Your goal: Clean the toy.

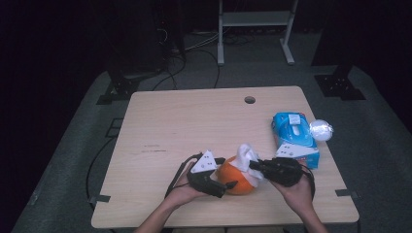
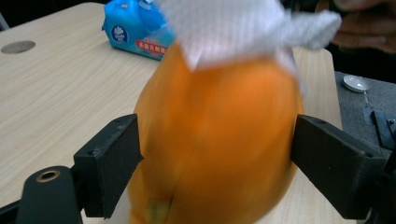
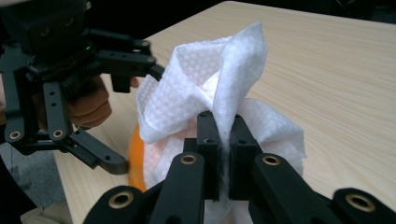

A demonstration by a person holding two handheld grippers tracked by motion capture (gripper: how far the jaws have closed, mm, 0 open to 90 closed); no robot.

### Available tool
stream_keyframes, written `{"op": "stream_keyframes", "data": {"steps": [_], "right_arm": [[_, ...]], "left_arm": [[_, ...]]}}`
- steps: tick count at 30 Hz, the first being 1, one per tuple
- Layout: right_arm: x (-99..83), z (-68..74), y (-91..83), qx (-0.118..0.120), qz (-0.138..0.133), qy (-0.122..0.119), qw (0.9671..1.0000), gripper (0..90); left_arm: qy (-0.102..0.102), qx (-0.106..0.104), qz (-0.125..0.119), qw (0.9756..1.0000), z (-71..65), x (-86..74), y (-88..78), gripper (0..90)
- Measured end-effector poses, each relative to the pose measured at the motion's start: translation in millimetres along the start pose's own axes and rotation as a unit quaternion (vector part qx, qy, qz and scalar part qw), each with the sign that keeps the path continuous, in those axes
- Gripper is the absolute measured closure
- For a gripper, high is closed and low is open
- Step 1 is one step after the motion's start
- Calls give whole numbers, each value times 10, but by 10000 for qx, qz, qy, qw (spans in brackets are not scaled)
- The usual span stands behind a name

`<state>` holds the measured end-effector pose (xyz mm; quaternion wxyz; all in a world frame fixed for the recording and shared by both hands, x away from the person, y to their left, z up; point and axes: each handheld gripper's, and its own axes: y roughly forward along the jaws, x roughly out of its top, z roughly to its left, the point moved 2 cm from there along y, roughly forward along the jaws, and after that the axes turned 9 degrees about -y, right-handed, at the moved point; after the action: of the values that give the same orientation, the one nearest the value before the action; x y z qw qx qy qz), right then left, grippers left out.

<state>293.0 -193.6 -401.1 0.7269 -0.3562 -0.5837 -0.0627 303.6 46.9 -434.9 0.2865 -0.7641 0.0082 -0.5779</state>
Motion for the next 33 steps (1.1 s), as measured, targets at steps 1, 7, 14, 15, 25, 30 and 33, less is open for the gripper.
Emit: {"op": "stream_keyframes", "data": {"steps": [1,7,14,15,25,30,33], "right_arm": [[-10,-26,-17,-25,-6,26,10000,852],[-70,-129,-90,-196,98,150,9996,849],[-155,-106,-153,9,191,224,9996,849],[-160,-109,-155,27,199,254,9995,849],[26,-16,-106,29,-63,28,10000,854],[281,112,33,303,-359,-129,9988,854],[369,132,141,424,-391,-136,9982,854]], "left_arm": [[2,-48,61,10000,-7,-21,26,156],[237,-337,205,9989,-119,-51,68,181],[211,-248,8,9995,-59,27,158,86],[242,-263,43,9994,-60,34,189,86],[697,207,97,9973,-94,132,102,418],[688,464,-24,9965,1,218,-121,415],[751,664,-10,9950,51,225,-253,413]]}}
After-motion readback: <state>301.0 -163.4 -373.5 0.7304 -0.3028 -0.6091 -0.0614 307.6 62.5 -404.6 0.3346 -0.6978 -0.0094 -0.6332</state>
